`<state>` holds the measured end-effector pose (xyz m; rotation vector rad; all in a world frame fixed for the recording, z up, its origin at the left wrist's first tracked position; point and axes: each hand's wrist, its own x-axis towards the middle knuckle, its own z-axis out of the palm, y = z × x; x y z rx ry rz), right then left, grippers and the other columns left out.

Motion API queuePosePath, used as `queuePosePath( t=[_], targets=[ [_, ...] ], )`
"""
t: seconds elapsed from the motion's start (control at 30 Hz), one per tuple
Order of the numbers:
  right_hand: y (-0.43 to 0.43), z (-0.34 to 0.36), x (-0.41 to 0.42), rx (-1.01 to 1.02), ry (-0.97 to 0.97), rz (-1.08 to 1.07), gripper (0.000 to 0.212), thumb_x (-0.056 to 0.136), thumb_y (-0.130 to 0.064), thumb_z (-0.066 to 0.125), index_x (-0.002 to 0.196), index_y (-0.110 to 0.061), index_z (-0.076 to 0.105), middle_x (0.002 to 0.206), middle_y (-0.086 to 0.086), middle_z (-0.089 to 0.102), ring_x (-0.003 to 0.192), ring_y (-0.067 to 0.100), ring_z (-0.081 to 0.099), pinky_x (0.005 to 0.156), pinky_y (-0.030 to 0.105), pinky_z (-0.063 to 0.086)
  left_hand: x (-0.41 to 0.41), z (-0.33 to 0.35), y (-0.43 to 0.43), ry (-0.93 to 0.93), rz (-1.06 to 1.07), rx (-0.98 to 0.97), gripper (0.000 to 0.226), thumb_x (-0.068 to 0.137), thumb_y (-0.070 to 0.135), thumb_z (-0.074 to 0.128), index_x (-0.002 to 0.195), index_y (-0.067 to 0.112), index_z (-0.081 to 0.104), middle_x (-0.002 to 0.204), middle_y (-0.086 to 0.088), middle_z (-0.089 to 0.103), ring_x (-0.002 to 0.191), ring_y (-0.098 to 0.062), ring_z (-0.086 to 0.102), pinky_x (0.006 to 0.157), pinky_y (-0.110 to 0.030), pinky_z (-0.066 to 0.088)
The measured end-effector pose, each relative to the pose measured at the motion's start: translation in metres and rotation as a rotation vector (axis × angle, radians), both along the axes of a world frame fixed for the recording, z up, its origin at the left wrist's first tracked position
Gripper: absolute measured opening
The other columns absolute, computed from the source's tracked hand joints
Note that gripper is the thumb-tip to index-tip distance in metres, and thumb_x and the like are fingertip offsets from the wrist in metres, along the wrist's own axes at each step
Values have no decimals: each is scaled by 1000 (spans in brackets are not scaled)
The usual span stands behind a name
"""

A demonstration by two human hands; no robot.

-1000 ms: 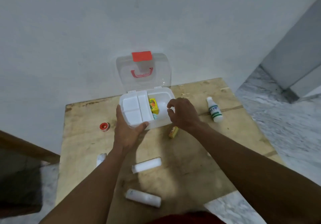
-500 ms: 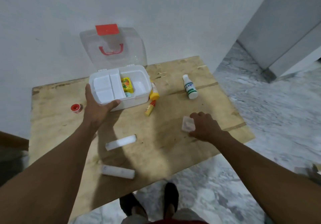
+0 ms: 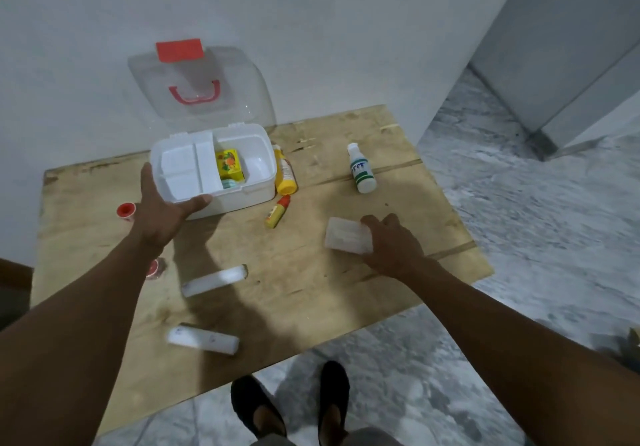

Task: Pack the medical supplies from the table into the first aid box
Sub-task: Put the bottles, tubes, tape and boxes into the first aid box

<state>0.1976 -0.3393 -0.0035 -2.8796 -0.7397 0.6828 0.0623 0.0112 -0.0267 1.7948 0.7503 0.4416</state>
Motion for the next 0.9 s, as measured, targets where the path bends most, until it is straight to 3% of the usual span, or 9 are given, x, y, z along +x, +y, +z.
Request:
queuePosePath(
  t=[0.1,0.23,0.57,0.77,0.9],
  targets=[
    [29,18,3,118,-24,15,68,84,-35,72,141,-20,38,129,15,45,112,36,57,91,41,48,0,1,-3,-20,14,-13,96,71,9,87,145,16,27,141,1,42,129,-17,44,107,-44,44],
    [83,41,5,261,-109,23,64,81,-29,75,132,-6,44,130,16,50,114,33,55,88,39,48,-1,1,-3,-27,30,-43,99,70,9,88,146,19,25,140,1,44,127,-16,46,108,-44,43],
    [129,70,26,207,-235,-38,59,72,-34,79,118,-10,51,116,11,57,105,34,59,81,39,48,4,7,-8,-49,105,-51,99,76,16,83,149,26,18,132,13,47,119,-10,48,97,-29,39],
    [165,71,35,234,-268,47,61,71,-35,81,119,-9,55,113,11,61,100,32,60,77,36,47,1,5,11,-9,-10,-42,92,73,15,85,144,26,28,126,15,52,117,-10,52,97,-34,46],
    [204,66,48,158,-211,140,60,74,-33,78,121,-7,53,117,16,57,107,35,56,86,36,45,-3,3,11,28,-17,-54,93,70,22,86,144,34,31,128,20,55,118,-9,55,101,-42,49]
  ],
)
